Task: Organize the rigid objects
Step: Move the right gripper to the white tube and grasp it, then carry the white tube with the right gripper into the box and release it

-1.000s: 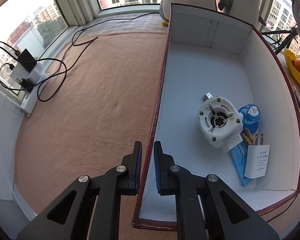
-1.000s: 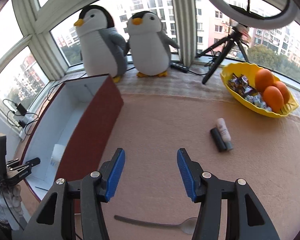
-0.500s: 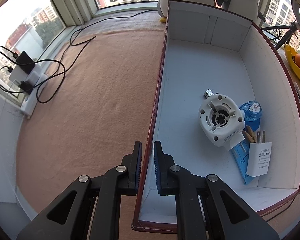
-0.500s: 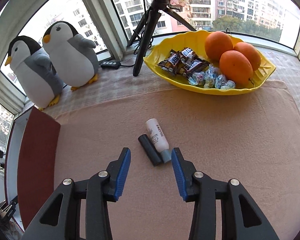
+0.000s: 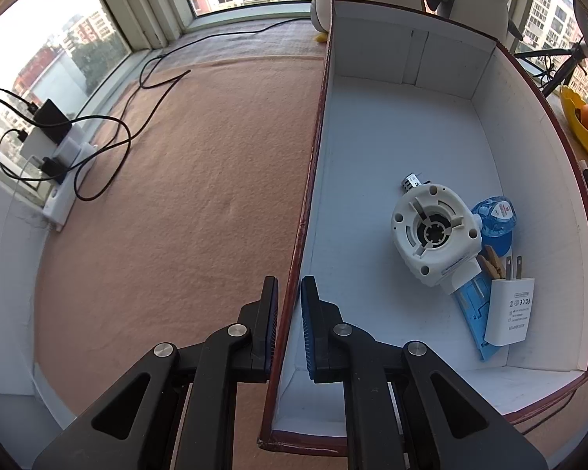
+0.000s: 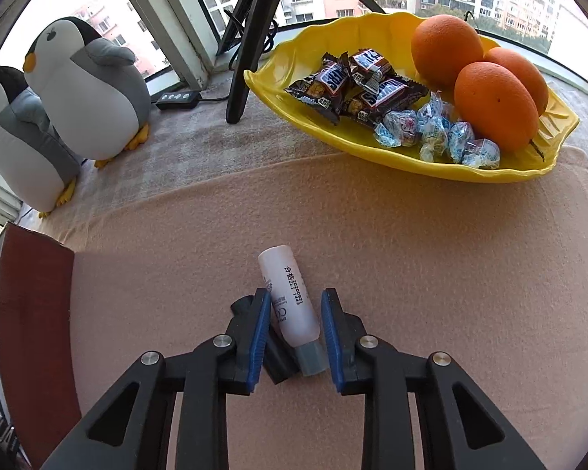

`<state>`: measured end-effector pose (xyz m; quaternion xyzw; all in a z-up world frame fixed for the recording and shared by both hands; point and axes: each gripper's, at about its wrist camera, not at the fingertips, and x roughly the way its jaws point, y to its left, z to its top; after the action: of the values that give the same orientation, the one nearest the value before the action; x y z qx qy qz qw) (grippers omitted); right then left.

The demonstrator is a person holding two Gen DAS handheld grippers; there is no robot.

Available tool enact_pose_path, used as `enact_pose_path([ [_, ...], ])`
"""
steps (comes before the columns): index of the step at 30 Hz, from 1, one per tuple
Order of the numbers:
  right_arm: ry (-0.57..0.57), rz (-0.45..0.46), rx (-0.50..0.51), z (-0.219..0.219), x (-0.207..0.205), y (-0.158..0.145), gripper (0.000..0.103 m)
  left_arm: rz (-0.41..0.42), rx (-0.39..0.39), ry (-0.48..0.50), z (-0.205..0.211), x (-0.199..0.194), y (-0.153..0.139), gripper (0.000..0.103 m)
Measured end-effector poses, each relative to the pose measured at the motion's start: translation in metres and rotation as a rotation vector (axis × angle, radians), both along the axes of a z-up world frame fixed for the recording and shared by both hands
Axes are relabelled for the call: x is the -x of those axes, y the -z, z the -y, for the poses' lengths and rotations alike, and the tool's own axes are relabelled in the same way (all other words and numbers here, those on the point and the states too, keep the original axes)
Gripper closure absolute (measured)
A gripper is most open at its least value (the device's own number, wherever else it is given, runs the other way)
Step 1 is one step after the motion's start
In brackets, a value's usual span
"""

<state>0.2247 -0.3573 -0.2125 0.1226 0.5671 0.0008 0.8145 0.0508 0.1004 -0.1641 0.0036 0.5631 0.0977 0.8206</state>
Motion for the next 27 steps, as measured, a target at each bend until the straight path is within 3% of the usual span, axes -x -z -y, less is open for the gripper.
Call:
enact_pose_path([
  [2,-0.006,-0.008,0.012,0.0,-0.001,0.003,0.085,0.001,0.001,0.0,0.0,0.0,0.0,0.093],
  [13,-0.012,0.035,0.061,0.0,0.016,-0.008,0.085,0.01,0.018,-0.008,-0.003,0.001,0.001,0.093],
  [20,-0.059,0.123,0.047,-0.021,0.043,-0.046,0.085,0.025,0.034,-0.024,-0.005,0.003,0.001,0.093],
  [27,-0.21,0.216,-0.009,-0.08,0.076,-0.091,0.085,0.041,0.042,-0.044,-0.006,0.004,0.001,0.093],
])
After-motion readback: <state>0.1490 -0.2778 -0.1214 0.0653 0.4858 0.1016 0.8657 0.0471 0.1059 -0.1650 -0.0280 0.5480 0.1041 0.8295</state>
